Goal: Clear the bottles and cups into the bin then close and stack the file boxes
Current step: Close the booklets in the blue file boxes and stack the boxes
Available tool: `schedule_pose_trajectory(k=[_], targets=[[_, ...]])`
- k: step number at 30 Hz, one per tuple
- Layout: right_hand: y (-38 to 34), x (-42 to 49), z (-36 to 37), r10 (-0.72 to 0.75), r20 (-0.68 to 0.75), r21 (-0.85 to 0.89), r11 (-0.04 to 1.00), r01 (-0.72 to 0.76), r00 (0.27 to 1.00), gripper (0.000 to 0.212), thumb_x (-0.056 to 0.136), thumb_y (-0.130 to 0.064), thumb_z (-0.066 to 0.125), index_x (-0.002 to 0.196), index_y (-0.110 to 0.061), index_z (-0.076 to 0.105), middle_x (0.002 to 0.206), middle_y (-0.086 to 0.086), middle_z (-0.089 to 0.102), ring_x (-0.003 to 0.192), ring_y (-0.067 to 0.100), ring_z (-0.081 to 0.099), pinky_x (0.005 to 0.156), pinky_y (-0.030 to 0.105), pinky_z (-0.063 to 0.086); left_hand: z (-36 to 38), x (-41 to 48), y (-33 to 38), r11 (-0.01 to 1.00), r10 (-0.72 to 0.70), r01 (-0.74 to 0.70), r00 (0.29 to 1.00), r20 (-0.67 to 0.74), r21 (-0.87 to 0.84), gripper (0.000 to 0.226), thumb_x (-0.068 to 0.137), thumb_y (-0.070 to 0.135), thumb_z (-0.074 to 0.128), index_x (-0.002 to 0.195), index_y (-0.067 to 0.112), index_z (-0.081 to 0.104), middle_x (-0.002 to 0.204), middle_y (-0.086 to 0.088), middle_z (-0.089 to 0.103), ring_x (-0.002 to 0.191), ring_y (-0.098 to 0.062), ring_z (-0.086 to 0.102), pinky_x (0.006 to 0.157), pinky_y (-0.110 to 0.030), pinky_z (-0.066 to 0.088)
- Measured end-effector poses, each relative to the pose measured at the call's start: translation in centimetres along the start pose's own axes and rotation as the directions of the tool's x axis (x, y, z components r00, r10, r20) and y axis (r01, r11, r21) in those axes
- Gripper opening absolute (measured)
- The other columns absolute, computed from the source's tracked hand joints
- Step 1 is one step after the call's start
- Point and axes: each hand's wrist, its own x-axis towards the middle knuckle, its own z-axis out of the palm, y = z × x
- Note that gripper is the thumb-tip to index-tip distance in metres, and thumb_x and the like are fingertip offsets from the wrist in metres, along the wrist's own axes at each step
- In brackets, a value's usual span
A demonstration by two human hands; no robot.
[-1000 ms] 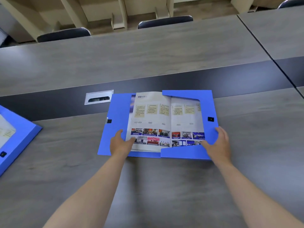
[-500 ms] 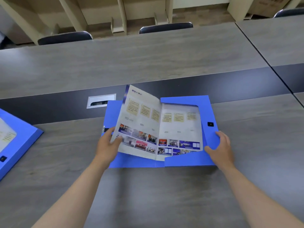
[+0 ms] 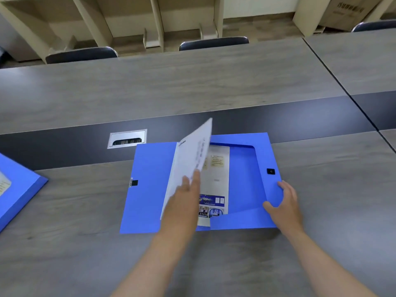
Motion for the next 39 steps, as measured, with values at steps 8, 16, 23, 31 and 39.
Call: schedule_pose_trajectory(k=[8, 16, 23, 31, 39], targets=[[0.0, 0.1, 0.0, 0.003, -0.004, -0.020, 1.000, -0.003, 1.000, 0.075, 0.082, -0.015, 0.073, 0.149, -0.020, 0.039, 0.157, -0.012, 0.030, 0.101, 0.001, 0.039, 0.082, 0.031, 0.041, 7.5, 7.1, 4.5, 0.988, -0.150, 0.132, 0.923, 0.353, 0.075, 0.096, 0.089, -0.006, 0.057, 0.159, 0.023, -0.002, 0.159, -0.029, 0.006, 0.136, -0.050, 0.031, 0.097, -0.049, 0.049], [0.1, 0.1, -0.1, 0.005, 0.015, -0.039, 0.999, -0.005, 1.000, 0.075, 0.083, -0.018, 0.073, 0.149, -0.020, 0.038, 0.157, -0.013, 0.028, 0.103, 0.008, 0.047, 0.080, 0.030, 0.040, 5.8, 8.4, 0.8, 0.995, -0.095, 0.092, 0.952, 0.292, 0.022, 0.061, 0.092, 0.065, 0.047, 0.144, 0.033, 0.045, 0.145, -0.001, 0.051, 0.132, -0.027, 0.050, 0.098, -0.038, 0.042], [-0.1, 0.0, -0.2, 0.018, 0.007, -0.051, 0.999, -0.018, 1.000, 0.076, 0.082, -0.020, 0.072, 0.149, -0.023, 0.037, 0.157, -0.017, 0.027, 0.089, 0.007, 0.043, 0.076, 0.030, 0.041, 5.7, 10.5, -9.4, 0.828, -0.489, 0.483, 0.871, 0.054, -0.285, 0.103, 0.079, 0.063, 0.071, 0.157, 0.034, 0.011, 0.161, -0.008, 0.020, 0.146, -0.036, 0.024, 0.103, -0.061, 0.038], [-0.2, 0.0, -0.3, 0.022, 0.012, -0.062, 0.998, -0.021, 1.000, 0.076, 0.083, -0.021, 0.071, 0.150, -0.024, 0.036, 0.157, -0.020, 0.025, 0.091, 0.005, 0.042, 0.076, 0.031, 0.043, 7.2, 10.7, -11.6, 0.825, -0.404, 0.454, 0.890, 0.210, -0.335, 0.115, 0.079, 0.043, 0.080, 0.158, 0.041, -0.003, 0.150, -0.016, 0.036, 0.130, -0.039, 0.047, 0.098, -0.046, 0.048], [-0.2, -0.1, -0.2, 0.007, 0.018, -0.043, 0.999, -0.007, 1.000, 0.076, 0.083, -0.020, 0.072, 0.150, -0.022, 0.036, 0.157, -0.017, 0.026, 0.095, 0.010, 0.047, 0.081, 0.035, 0.048, 7.3, 9.1, -13.4, 0.848, -0.363, 0.425, 0.901, 0.237, -0.316, 0.123, 0.078, 0.040, 0.083, 0.159, 0.036, -0.009, 0.153, -0.009, 0.041, 0.136, -0.034, 0.044, 0.099, -0.041, 0.044]])
